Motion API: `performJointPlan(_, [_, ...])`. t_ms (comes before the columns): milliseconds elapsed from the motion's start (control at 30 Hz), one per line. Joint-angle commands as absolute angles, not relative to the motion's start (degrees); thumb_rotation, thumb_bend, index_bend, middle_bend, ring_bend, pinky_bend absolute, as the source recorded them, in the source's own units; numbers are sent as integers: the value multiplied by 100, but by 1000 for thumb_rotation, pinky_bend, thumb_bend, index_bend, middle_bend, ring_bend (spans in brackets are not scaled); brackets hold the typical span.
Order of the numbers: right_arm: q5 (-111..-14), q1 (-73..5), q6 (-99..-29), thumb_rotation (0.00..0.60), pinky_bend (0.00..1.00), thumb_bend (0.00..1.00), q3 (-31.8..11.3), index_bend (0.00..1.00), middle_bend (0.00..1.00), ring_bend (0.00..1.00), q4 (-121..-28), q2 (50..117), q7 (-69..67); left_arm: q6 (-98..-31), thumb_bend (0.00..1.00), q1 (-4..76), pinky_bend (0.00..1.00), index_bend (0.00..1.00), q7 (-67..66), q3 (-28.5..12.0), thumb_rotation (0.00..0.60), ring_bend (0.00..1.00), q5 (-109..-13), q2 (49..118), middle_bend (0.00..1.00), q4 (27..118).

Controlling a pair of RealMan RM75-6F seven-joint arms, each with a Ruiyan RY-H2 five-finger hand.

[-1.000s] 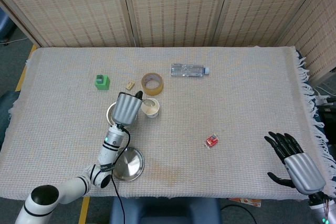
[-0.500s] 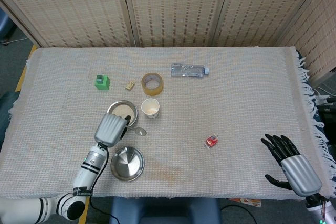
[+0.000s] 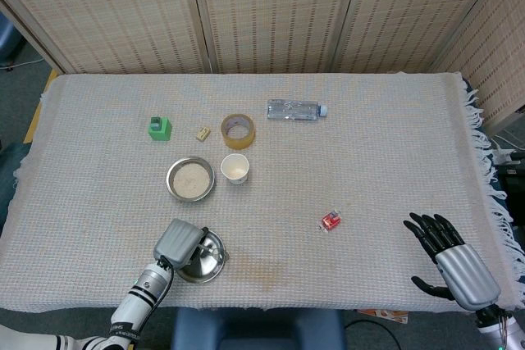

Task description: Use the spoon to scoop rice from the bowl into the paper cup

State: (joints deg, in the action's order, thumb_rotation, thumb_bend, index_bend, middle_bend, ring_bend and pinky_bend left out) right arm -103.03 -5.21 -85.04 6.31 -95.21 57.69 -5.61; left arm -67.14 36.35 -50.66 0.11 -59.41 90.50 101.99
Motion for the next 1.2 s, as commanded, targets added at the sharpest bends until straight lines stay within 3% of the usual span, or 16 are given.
performJointPlan(33, [-10364, -503, -8573, 600, 0, 88, 653, 0, 0, 0, -9495, 5747, -615, -6768, 400, 3607, 1000, 642, -5158, 69, 600, 1000, -5907, 9130, 1000, 10101])
performJointPlan(200, [-10414, -475, -8642, 600, 0, 88, 667, 0, 0, 0, -9490, 5752, -604, -6735, 400, 3605, 1000, 574, -5260, 136, 600, 1000, -5838, 9119, 1000, 10079])
performJointPlan(367, [-10425, -462, -8650, 600, 0, 89, 674, 0, 0, 0, -9502, 5768, -555, -6755, 397, 3608, 1000, 370, -5364, 179, 600, 1000, -5798, 9073, 1000, 10156])
performJointPlan(467, [-10421, -463, -8641, 600, 0, 88, 674, 0, 0, 0, -9510, 5773, -532, -6762, 397, 3589, 1000, 310, -5307, 171, 600, 1000, -5764, 9016, 1000, 10230])
performJointPlan(667, [-10422, -458, -8653, 600, 0, 88, 674, 0, 0, 0, -9507, 5774, -530, -6819, 392, 3524, 1000, 270, -5023, 135, 600, 1000, -5858, 8809, 1000, 10513])
performJointPlan(800, [-10411, -428, -8737, 600, 0, 89, 652, 0, 0, 0, -9485, 5768, -548, -7016, 393, 3237, 999, 224, -3906, 173, 600, 981, -6576, 8332, 987, 10957])
performJointPlan(867, [-10377, -414, -8758, 600, 0, 88, 633, 0, 0, 0, -9464, 5783, -545, -7167, 394, 2958, 884, 155, -2887, 364, 600, 782, -7210, 7946, 787, 11044])
performJointPlan(967, [-10283, -414, -8726, 600, 0, 89, 586, 0, 0, 0, -9439, 5827, -465, -7587, 392, 2480, 524, 89, -1432, 727, 600, 384, -7994, 7370, 373, 10872])
performJointPlan(1033, [-10212, -419, -8684, 600, 0, 89, 553, 0, 0, 0, -9435, 5867, -381, -8059, 384, 2084, 361, 69, -417, 926, 600, 211, -8386, 7093, 218, 10613])
performJointPlan(1067, [-10182, -426, -8656, 600, 0, 89, 542, 0, 0, 0, -9436, 5883, -351, -8284, 378, 1918, 285, 59, 55, 968, 600, 136, -8514, 7018, 160, 10453])
performJointPlan(1200, [-10078, -476, -8501, 600, 0, 88, 508, 0, 0, 0, -9437, 5941, -235, -8948, 355, 1390, 201, 23, 1632, 1071, 600, 43, -8825, 6787, 99, 9699])
